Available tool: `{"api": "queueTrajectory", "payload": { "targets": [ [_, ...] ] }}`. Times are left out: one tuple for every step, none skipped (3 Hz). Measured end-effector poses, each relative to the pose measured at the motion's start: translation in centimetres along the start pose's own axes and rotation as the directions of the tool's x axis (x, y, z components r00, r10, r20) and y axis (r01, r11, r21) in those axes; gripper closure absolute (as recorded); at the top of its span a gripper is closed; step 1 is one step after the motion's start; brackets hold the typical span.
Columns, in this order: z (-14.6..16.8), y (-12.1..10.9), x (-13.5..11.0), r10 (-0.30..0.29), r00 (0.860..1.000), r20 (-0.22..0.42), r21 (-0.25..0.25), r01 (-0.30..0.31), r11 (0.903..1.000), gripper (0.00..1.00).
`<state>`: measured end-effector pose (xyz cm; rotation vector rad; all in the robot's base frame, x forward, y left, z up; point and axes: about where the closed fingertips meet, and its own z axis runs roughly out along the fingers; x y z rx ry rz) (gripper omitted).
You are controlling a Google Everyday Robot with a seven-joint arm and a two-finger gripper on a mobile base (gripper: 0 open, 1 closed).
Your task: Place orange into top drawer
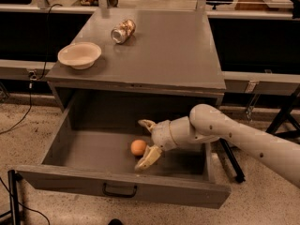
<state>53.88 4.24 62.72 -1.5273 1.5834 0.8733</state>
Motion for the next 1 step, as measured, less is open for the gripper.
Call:
{"api": "queueTrajectory", "payload": {
  "targets": [
    [-2.35,0.74,-0.94,-0.05,0.996,0.071,0.024,0.049,0.9985,0.0]
  ]
}}
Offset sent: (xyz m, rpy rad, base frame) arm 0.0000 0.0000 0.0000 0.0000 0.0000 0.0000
